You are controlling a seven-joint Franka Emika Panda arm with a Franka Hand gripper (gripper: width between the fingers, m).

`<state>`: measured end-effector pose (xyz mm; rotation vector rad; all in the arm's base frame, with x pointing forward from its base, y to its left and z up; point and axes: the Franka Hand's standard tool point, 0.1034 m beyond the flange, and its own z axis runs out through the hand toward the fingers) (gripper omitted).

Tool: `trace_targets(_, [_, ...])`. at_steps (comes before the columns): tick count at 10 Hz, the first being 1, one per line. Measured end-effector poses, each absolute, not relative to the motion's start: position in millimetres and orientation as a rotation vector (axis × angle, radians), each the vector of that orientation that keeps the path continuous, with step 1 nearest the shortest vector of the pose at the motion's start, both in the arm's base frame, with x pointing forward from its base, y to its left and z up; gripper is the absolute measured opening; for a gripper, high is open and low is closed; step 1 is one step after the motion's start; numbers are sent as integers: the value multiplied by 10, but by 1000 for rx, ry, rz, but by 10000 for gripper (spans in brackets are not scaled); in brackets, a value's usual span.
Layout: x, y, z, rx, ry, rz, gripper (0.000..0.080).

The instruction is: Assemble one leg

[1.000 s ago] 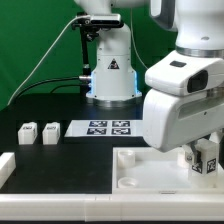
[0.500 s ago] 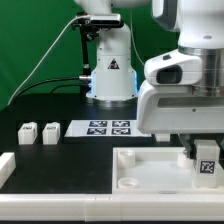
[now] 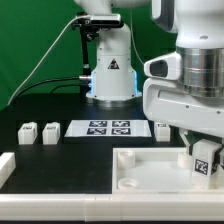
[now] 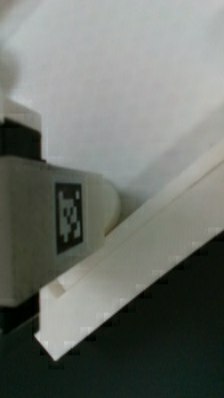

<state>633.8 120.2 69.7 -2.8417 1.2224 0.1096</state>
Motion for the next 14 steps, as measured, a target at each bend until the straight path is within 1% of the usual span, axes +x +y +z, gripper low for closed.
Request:
trace_targets(2, [6338,1204,696,-2837,1228,112,294])
trace_targets(3, [6338,1204,696,-2858,1176,110,372])
trace_targets(4, [6337,1206,696,-2857,1176,110,512])
trace_targets(5, [6337,1207,696,-2861,1168,110,606])
trace_targets(6, [6338,1197,704,-2959,920,103,606])
trace_targets(7, [6350,1203,722,-3033,672,92,642])
trace_targets(8, [6344,1228,731,-3085,456,91,647])
trace_targets(11, [6312,1246,733,-3112,-282,112,649])
trace_targets(14, [6275,1247,715,-3011,-838,131,649])
